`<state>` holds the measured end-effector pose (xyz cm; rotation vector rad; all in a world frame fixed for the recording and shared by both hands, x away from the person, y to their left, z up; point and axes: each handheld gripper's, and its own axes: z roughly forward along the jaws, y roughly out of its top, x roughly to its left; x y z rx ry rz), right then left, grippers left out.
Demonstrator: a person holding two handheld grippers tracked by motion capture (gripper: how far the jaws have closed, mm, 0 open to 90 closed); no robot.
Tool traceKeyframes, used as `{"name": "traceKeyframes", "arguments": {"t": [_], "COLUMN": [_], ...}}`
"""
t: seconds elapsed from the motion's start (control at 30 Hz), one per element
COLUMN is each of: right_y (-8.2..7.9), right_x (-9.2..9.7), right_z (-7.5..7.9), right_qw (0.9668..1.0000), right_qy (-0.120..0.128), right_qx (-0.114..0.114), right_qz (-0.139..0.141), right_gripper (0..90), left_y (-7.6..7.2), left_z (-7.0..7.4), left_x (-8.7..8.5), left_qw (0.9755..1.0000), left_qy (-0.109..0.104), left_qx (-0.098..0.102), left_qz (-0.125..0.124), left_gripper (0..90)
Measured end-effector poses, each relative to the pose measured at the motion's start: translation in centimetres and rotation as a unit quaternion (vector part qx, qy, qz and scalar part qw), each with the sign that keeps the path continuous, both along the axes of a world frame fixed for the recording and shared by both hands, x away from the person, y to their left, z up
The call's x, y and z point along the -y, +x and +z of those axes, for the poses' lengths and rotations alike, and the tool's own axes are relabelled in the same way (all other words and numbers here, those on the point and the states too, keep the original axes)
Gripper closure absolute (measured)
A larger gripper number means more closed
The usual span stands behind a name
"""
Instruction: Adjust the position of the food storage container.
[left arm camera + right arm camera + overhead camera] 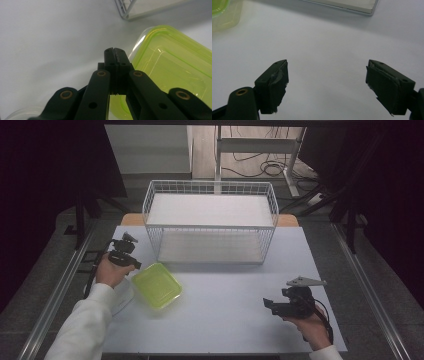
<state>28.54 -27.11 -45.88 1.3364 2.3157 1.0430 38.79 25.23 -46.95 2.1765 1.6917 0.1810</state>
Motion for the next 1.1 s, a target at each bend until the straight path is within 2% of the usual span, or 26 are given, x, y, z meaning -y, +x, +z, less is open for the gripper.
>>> {"name": "traceKeyframes", "arguments": {"t": [0.17,0.4,0.53,0.67,0.73,0.87,0.97,1.1], "right_y": [0.1,0.2,0.2,0.2,0.2,0.2,0.1,0.2], "right_x": [0.1,0.2,0.2,0.2,0.2,0.1,0.0,0.0], "right_z": [-0.1,-0.1,-0.1,-0.1,-0.1,-0.1,-0.1,-0.1], "right_qw": [1.0,0.9999,0.9999,0.9998,0.9998,0.9998,0.9999,0.9999], "right_qy": [-0.004,-0.004,-0.005,-0.005,-0.005,-0.006,-0.007,-0.007], "right_qx": [0.0,-0.001,-0.001,-0.001,-0.002,-0.003,-0.002,-0.002], "right_qz": [-0.009,-0.013,-0.016,-0.019,-0.019,-0.016,-0.015,-0.015], "right_gripper": [17.6,17.6,17.4,17.1,17.1,17.1,17.1,17.1], "left_y": [-0.2,-0.3,-0.6,-1.3,-1.6,-2.0,-1.9,-2.1], "left_z": [-0.1,-0.2,-0.2,-0.1,0.0,-0.1,-0.2,-0.1], "left_x": [0.5,0.4,0.9,1.7,1.9,2.2,2.1,2.4], "left_qw": [0.9999,0.9999,0.9998,0.9996,0.9995,0.9994,0.9995,0.9993], "left_qy": [0.015,0.014,0.0,-0.01,-0.011,-0.012,-0.023,-0.026], "left_qx": [-0.001,0.0,-0.002,0.008,0.004,0.007,0.008,0.005], "left_qz": [-0.008,-0.01,-0.018,-0.025,-0.03,-0.033,-0.022,-0.028], "left_gripper": [90.0,90.0,90.0,90.0,90.0,89.9,89.9,90.0]}}
